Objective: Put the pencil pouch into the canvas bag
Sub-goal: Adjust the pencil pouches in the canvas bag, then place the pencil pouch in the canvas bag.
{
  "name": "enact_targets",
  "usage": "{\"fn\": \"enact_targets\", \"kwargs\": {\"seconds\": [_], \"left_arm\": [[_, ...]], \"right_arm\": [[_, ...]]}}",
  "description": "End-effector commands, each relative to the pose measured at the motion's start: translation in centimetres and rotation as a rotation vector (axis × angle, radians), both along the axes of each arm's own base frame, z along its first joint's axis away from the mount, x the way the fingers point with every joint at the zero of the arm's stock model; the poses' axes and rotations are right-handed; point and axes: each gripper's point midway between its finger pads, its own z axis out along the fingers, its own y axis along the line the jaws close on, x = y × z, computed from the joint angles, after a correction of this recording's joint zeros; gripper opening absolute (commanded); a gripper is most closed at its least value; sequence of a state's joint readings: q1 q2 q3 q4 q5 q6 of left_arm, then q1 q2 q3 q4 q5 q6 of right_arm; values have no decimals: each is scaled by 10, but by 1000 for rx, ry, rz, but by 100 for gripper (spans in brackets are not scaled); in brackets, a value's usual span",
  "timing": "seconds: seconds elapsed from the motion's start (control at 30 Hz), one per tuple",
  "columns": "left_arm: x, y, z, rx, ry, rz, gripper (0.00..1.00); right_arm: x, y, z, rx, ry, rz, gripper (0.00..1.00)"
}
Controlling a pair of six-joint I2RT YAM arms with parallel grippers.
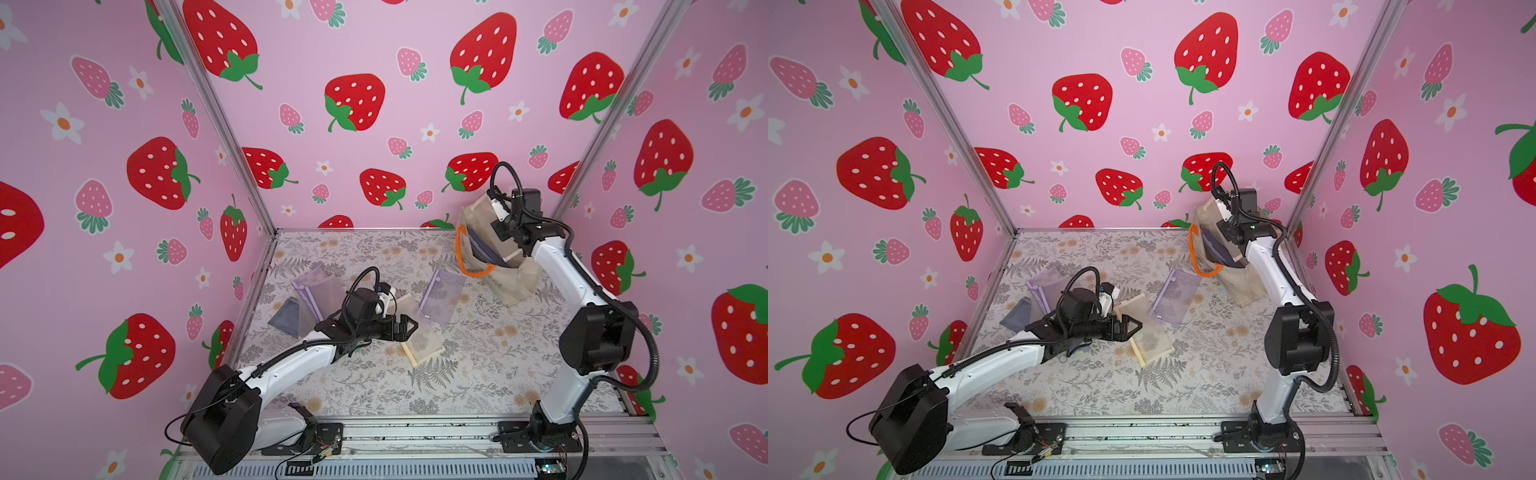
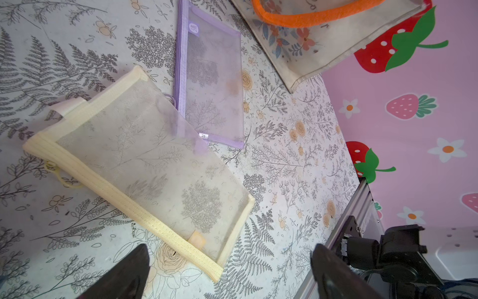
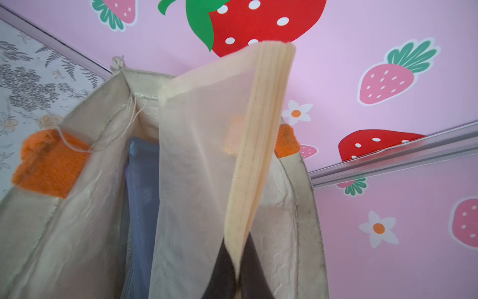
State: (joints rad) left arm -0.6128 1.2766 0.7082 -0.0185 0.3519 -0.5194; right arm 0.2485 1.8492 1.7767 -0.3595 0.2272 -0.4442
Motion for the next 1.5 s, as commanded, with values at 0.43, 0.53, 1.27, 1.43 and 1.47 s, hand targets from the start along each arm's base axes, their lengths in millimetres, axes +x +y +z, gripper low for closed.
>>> {"fn": "enact_targets", "kwargs": {"seconds": [0.43,0.53,1.27,1.43,1.47], "left_arm": [[9,0,2,-30,-12,-2,99],[8,1,2,-30,-12,-2,99],[7,4,-5,-25,8,11,99],[7,5,-4,-26,7,13,99],[7,5,-4,-26,7,13,99]], "right_arm": [[8,9,-50,-233,75,-14,0],[3,2,-57,-245,83,-29,0],[-15,39,-70,107,208,92,29],[-19,33,-50,156,196,61,39],[-20,31,-47,162,195,55,39]]}}
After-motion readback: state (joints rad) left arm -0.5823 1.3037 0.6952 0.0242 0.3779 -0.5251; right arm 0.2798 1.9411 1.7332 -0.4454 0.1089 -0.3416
